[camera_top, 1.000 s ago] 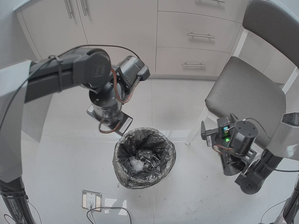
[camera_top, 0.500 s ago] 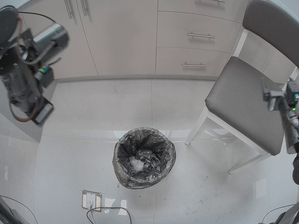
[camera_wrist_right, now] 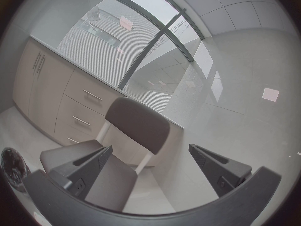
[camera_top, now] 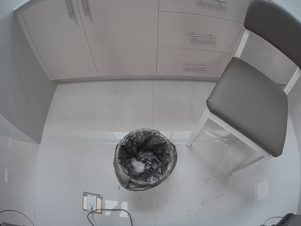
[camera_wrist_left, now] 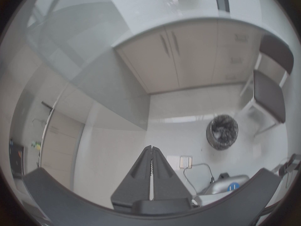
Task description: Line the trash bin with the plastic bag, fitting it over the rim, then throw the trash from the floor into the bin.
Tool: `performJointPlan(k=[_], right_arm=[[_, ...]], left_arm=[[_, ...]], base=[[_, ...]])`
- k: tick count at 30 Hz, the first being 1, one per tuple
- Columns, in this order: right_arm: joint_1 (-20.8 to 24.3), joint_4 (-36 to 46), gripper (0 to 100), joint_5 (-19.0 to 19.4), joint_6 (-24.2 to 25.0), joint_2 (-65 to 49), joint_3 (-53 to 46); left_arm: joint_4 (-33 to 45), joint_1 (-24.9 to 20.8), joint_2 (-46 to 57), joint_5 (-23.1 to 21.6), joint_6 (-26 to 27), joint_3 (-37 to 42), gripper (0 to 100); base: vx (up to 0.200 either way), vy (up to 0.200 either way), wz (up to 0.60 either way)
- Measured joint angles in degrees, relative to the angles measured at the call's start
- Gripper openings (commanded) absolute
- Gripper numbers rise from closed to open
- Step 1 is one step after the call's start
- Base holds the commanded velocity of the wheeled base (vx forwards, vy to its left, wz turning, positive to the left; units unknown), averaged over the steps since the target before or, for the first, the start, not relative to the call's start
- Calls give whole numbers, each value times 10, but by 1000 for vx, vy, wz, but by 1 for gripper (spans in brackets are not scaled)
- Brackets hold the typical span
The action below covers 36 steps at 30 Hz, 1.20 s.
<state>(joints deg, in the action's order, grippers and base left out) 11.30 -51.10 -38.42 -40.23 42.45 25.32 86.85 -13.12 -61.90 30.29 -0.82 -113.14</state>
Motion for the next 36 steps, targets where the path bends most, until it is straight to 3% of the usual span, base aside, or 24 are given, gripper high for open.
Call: performJointPlan(k=[6, 17, 30, 36], right_arm=[[-39, 148, 100, 4, 5, -159, 1], [-82, 237, 100, 9, 34, -322, -40], [-99, 239, 100, 19, 77, -384, -142], [-104, 317, 100, 35, 153, -400, -185]], left_arm=[[-44, 60, 170, -2, -8, 95, 0], [-198, 141, 403, -24, -35, 394, 0], [-570, 172, 497, -83, -22, 767, 0], [-733, 183, 522, -178, 5, 939, 0]], base=[[0, 0, 0], [0, 0, 0], [0, 0, 0], [0, 0, 0]])
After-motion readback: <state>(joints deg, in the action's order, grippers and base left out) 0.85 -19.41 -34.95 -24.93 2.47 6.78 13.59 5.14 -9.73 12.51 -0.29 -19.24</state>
